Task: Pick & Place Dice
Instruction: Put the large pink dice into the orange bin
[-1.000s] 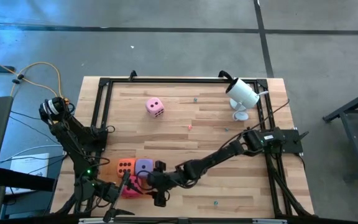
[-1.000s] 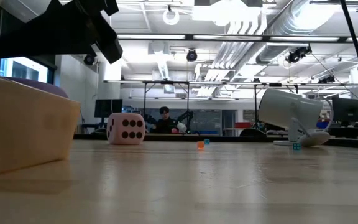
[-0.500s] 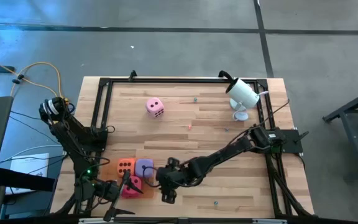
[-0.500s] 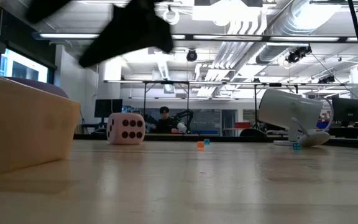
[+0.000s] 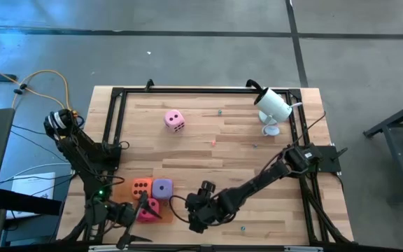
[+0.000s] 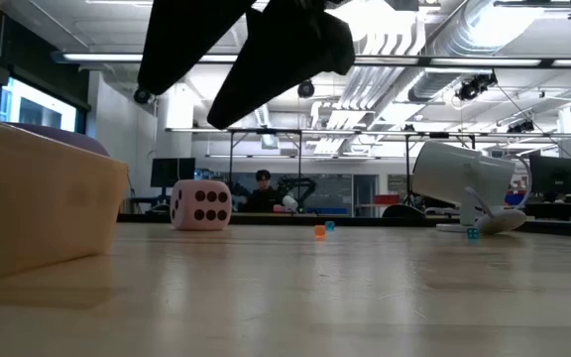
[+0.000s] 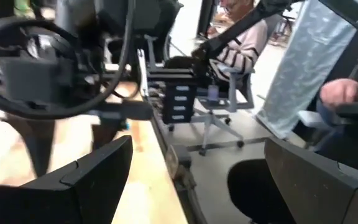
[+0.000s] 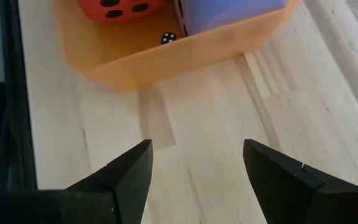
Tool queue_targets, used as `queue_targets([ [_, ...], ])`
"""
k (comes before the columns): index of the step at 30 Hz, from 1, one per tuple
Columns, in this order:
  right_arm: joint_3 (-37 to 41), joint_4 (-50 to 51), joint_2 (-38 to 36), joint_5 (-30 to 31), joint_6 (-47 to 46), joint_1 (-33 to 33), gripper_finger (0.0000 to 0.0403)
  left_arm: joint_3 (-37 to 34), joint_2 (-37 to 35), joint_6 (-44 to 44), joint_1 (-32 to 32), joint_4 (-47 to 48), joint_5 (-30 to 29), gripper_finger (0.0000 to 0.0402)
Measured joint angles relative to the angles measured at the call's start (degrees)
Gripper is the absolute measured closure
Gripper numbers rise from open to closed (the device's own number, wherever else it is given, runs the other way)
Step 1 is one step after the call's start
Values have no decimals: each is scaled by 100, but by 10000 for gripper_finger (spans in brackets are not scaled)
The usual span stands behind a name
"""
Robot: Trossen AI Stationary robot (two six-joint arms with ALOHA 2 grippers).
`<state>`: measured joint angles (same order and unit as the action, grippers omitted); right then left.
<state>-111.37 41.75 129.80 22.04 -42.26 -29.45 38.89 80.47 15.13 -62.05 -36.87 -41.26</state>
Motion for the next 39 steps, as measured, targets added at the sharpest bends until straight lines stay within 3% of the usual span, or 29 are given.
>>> queue_targets([
  [6, 0, 8, 0, 205, 0, -59, 164, 0, 73, -2, 90, 6, 103, 47],
  [16, 0, 9, 2, 208, 0, -57, 164, 0, 322, 80, -17, -102, -1122, 47],
  [29, 0, 5, 4, 341, -22, -57, 164, 0, 328, -531, -272, -371, -2191, 47],
  [39, 0, -81, 7, 301, 2, -57, 164, 0, 328, -673, -269, -400, -2209, 47],
])
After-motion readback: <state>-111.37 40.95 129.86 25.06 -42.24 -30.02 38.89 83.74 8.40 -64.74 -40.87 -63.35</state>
